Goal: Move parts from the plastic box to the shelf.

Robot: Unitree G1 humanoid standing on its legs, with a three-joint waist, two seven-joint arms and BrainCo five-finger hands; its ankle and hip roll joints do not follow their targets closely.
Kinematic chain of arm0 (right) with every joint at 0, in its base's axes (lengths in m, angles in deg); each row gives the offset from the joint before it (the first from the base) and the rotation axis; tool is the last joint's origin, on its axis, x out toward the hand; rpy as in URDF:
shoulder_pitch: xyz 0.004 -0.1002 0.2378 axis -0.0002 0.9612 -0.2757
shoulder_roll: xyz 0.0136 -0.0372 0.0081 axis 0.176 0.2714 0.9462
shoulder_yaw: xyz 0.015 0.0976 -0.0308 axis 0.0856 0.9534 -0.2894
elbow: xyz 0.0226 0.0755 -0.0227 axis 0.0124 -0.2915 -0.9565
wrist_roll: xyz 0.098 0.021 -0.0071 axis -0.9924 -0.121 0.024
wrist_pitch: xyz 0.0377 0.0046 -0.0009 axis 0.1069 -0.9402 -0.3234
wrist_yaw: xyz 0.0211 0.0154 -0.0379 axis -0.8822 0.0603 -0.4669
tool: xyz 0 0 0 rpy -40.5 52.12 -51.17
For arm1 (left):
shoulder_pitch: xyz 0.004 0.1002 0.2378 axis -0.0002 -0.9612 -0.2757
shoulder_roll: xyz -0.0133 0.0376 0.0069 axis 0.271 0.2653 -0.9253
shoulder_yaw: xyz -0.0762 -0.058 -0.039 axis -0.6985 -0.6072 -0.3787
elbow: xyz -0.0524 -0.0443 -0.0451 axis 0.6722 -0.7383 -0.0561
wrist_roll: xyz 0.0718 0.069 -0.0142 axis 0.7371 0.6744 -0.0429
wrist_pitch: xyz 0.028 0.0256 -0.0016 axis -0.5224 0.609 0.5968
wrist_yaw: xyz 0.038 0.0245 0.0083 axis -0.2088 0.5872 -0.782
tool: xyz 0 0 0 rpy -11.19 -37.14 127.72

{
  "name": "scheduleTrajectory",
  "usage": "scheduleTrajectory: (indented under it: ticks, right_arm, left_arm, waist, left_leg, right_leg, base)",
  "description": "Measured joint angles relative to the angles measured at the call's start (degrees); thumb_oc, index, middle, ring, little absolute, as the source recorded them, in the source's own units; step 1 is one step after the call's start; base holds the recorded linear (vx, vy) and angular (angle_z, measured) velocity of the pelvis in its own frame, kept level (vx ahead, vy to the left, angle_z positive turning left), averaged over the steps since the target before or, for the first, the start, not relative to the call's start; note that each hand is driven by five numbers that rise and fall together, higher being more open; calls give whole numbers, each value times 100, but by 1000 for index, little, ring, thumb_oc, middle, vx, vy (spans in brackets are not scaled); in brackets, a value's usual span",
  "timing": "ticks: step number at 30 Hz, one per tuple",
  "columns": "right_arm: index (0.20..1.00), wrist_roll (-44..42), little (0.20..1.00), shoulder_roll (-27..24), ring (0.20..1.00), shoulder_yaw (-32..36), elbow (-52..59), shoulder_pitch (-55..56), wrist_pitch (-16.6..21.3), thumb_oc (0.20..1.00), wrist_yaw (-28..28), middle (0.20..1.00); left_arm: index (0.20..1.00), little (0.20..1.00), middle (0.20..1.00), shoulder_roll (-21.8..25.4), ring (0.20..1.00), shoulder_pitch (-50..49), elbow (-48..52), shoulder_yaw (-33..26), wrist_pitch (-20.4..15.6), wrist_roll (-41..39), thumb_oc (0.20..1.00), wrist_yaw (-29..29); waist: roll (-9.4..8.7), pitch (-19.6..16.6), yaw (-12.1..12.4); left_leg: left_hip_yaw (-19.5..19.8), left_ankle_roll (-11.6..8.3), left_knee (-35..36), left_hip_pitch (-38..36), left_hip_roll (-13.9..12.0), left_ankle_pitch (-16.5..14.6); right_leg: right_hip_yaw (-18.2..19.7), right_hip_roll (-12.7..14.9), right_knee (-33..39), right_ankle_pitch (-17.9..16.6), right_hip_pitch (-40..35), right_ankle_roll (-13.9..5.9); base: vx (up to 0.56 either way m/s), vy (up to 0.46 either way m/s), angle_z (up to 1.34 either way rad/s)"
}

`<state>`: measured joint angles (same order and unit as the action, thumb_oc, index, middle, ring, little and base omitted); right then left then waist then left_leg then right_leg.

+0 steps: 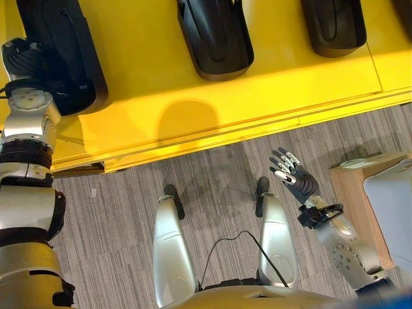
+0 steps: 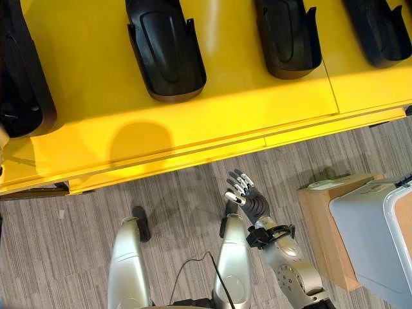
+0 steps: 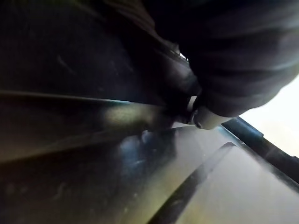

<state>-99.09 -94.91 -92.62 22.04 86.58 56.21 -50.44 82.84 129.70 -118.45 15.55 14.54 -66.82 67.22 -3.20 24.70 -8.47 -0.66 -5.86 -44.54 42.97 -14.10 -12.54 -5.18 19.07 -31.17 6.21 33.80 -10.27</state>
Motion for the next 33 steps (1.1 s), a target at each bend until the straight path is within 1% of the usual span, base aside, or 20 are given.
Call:
scheduleTrajectory:
  ticks: [2,9,23,28,30,33]
  right_arm:
    - [1000,0,1000,0,1000,0,0,-1,0,1000,0,1000]
    - [1000,4,1000,-1,1000,0,0,-1,0,1000,1,1000]
    - [1000,5,1000,-6,1000,-1,-4,-8,1,1000,2,1000]
    - [1000,6,1000,-30,1000,-2,-4,-7,1,1000,2,1000]
    - [1000,6,1000,-178,1000,-7,-5,-14,0,1000,2,1000]
    - [1000,6,1000,-254,1000,20,-5,-13,1,1000,4,1000]
  left_arm:
    - [1000,1000,1000,0,1000,11,2,-7,-48,-205,1000,-5]
    - [1000,1000,1000,-2,1000,24,6,-23,-118,-444,1000,-9]
    - [1000,1000,1000,-2,1000,205,-42,-52,-162,-1108,1000,-5]
    - [1000,1000,1000,2,1000,213,-42,-63,-171,-1290,1000,1]
    - [1000,1000,1000,10,1000,221,-46,-117,-186,-1329,1000,4]
    - [1000,1000,1000,20,1000,270,-54,-135,-197,-1336,1000,4]
  waist:
    - [0,0,1]
    - [-2,1,2]
    - [12,8,14]
    - [69,33,28]
    - [143,72,51]
    - [148,73,70]
  left_leg:
    - [0,0,0,0,0,0]
    - [3,0,-11,-4,-1,0]
    - [-50,-4,-3,-105,-1,3]
    - [-60,-9,26,-204,3,7]
    - [-57,-14,36,-208,4,24]
    - [-52,-23,50,-254,2,34]
  right_leg:
    - [0,1,-10,8,1,4]
    - [7,6,-73,38,20,-3]
    - [101,4,-126,42,16,1]
    - [112,9,-131,48,-63,9]
    - [109,11,-135,49,-65,10]
    - [104,3,-146,50,-100,11]
  base:
    - [0,0,0]
    - [0,0,0]
    - [0,0,0]
    - [0,0,0]
    - [0,0,0]
    - [0,0,0]
